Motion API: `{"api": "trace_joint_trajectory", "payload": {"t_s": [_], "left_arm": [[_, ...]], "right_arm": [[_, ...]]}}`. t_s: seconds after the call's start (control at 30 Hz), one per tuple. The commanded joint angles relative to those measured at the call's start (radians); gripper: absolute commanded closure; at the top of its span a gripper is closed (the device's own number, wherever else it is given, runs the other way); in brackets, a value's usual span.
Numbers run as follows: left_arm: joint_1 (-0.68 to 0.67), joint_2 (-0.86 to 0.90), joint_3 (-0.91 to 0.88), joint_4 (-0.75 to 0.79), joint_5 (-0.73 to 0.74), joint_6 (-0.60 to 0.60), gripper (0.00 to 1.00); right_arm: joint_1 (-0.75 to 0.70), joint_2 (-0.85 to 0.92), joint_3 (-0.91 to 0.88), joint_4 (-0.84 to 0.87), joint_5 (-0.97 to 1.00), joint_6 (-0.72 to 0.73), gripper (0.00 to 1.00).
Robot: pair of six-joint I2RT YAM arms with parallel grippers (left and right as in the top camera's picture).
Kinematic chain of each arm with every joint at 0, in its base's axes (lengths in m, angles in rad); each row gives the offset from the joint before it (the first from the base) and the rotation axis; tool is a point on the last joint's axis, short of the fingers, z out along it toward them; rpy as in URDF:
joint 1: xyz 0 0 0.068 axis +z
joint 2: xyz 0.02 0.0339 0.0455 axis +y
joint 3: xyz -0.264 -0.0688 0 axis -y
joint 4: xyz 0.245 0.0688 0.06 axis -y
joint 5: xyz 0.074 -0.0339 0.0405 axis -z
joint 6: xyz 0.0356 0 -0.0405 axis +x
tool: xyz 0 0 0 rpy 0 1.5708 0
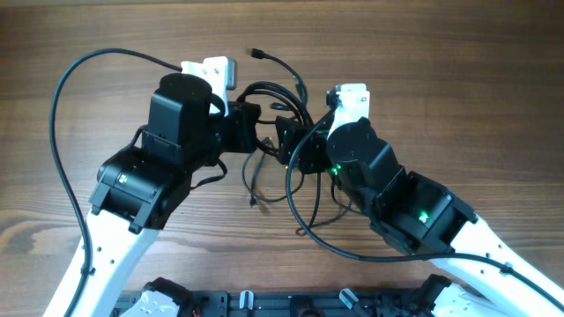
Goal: Untangle cables
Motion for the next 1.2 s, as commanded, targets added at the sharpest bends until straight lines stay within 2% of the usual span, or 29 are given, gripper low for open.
{"api": "trace_joint_trajectory", "payload": {"t_s": [0.0, 0.1, 0.17, 0.2, 0.27, 0.33, 0.43, 0.57, 0.6, 0.67, 0.87, 0.93, 0.97, 1.0, 1.17], "left_arm": [[0.002, -0.013, 0.013, 0.034, 0.15, 0.06, 0.96], [0.002, -0.015, 0.013, 0.033, 0.161, 0.121, 0.96], [0.003, -0.023, 0.013, 0.025, 0.14, 0.198, 0.96], [0.003, -0.031, 0.013, 0.021, 0.084, 0.202, 0.96], [0.003, -0.048, 0.013, 0.0, -0.084, 0.196, 0.96], [0.003, -0.068, 0.013, -0.028, -0.272, 0.195, 0.96], [0.003, -0.1, 0.013, -0.071, -0.521, 0.196, 0.96], [0.003, -0.1, 0.012, -0.157, -0.953, 0.195, 0.96], [0.003, -0.093, 0.01, -0.172, -1.02, 0.195, 0.96], [0.015, -0.074, 0.003, -0.184, -1.082, 0.195, 0.96], [0.077, 0.059, -0.001, -0.191, -1.031, 0.195, 0.96], [0.077, 0.098, -0.001, -0.203, -0.973, 0.195, 0.73], [0.077, 0.117, -0.001, -0.212, -0.938, 0.195, 0.23], [0.077, 0.14, -0.001, -0.225, -0.901, 0.195, 0.0], [0.077, 0.205, -0.001, -0.294, -0.777, 0.195, 0.0]], "right_arm": [[-0.003, 0.048, 0.005, 0.005, 0.092, -0.048, 0.02], [-0.003, 0.102, 0.005, -0.02, 0.223, -0.032, 0.02], [-0.005, 0.146, 0.005, -0.074, 0.354, 0.119, 0.0], [-0.008, 0.161, 0.005, -0.103, 0.393, 0.192, 0.0], [-0.03, 0.189, 0.005, -0.164, 0.431, 0.325, 0.0], [-0.067, 0.211, 0.005, -0.202, 0.433, 0.378, 0.0], [-0.139, 0.238, 0.005, -0.235, 0.42, 0.409, 0.0], [-0.238, 0.244, 0.005, -0.248, 0.367, 0.401, 0.0], [-0.256, 0.244, 0.005, -0.249, 0.368, 0.393, 0.0], [-0.278, 0.244, 0.005, -0.254, 0.359, 0.393, 0.0], [-0.285, 0.244, 0.005, -0.264, 0.331, 0.34, 0.0], [-0.285, 0.244, 0.005, -0.272, 0.329, 0.338, 0.0], [-0.285, 0.244, 0.005, -0.274, 0.319, 0.333, 0.0], [-0.285, 0.244, 0.005, -0.272, 0.3, 0.315, 0.0], [-0.285, 0.244, 0.005, -0.272, 0.289, 0.315, 0.0]]}}
